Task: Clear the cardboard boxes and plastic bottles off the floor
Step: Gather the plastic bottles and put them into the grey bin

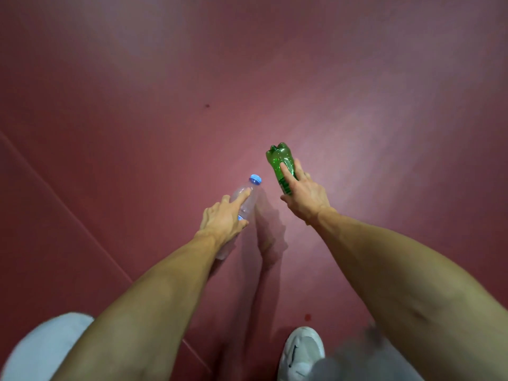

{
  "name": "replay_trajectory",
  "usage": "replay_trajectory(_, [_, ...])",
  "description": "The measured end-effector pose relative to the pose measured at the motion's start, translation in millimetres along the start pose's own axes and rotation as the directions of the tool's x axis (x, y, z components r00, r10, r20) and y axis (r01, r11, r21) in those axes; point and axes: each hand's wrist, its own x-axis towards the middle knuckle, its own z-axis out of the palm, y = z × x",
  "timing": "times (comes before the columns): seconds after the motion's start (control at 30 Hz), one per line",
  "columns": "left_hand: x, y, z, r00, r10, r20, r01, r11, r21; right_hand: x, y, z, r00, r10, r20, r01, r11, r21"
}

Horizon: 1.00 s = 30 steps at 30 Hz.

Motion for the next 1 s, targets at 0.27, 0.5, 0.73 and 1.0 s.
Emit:
replay_trajectory(0.27, [-80, 95, -201, 0.993, 0.093, 0.074, -0.098, 0.992, 0.075, -72, 8, -218, 0.999, 0.045, 0.013, -0.046, 0.996, 0.074])
replay_trajectory(0.5, [-171, 206, -361, 0.979, 0.191, 0.072, -0.197, 0.975, 0.099, -169, 24, -400, 0.988, 0.151, 0.013, -0.151, 0.979, 0.139])
replay_trajectory(0.73, [-254, 280, -461, 0.924, 0.377, 0.068, -0.383, 0.913, 0.144, -291, 13, -512, 0.932, 0.362, -0.032, -0.349, 0.917, 0.193])
replay_trajectory(1.0, [-363, 341, -476, 0.751, 0.647, 0.132, -0.660, 0.729, 0.182, -469, -22, -546, 0.721, 0.684, -0.108, -0.646, 0.721, 0.250])
